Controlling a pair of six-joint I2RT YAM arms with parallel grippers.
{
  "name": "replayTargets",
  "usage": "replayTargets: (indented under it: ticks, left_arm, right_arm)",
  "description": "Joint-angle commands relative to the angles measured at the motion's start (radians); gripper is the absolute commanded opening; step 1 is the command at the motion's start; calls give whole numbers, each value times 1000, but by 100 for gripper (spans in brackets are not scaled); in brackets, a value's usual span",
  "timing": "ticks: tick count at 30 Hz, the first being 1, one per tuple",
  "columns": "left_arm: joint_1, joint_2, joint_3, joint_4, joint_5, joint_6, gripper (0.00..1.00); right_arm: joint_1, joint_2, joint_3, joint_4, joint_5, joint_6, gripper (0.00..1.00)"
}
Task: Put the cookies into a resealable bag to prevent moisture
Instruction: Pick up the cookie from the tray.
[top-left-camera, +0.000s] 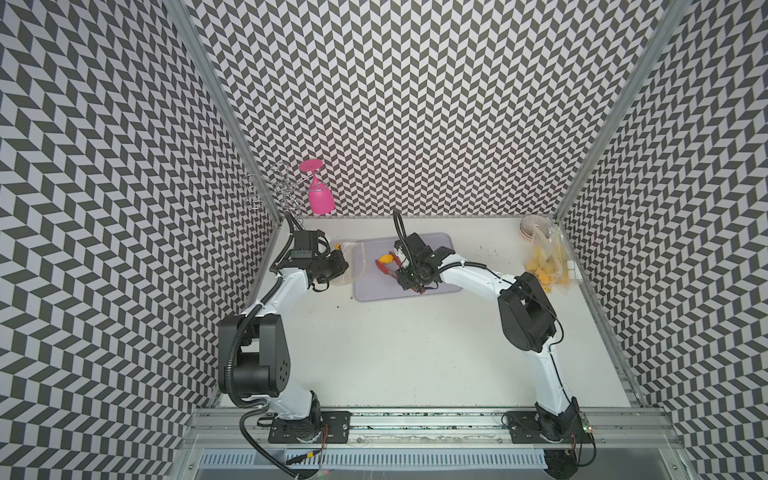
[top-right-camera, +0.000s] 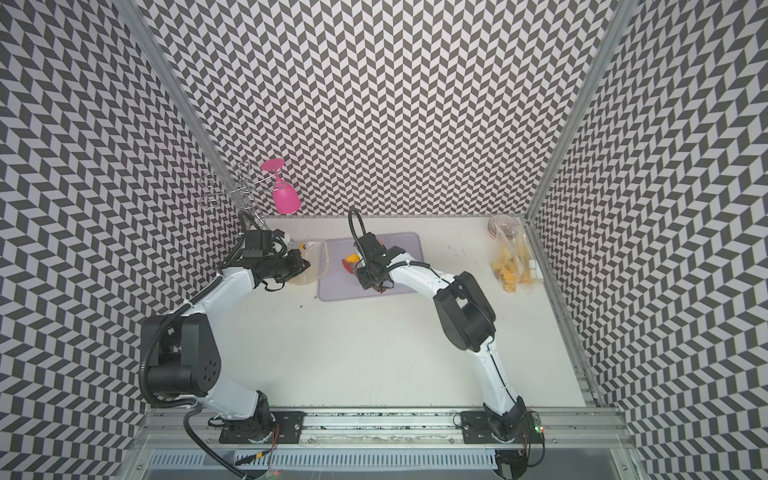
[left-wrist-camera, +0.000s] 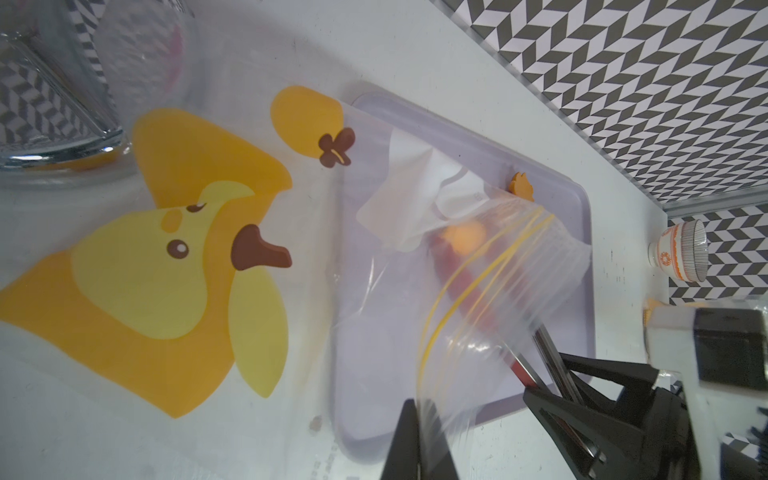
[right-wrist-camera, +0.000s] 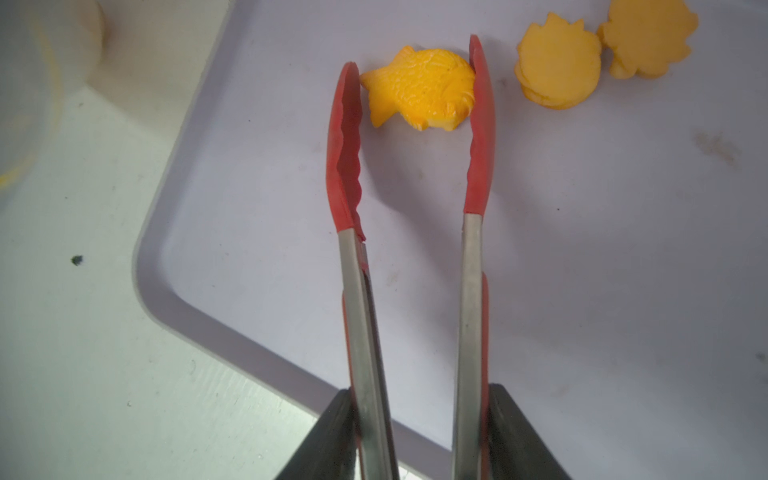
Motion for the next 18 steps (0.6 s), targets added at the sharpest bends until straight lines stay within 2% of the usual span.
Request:
replayTargets:
  ticks: [1, 8, 18]
  left_arm:
    - [-12, -1, -8, 21, 15, 14, 0]
    - [-51, 15, 4, 7, 12, 27, 0]
    - [-89, 36, 19, -9, 9, 38, 0]
  right_arm:
    - [0, -143, -61, 62, 46, 2, 45]
    - [4, -342, -242, 112, 105, 6, 41]
    - [79, -485, -289, 165, 77, -91, 39]
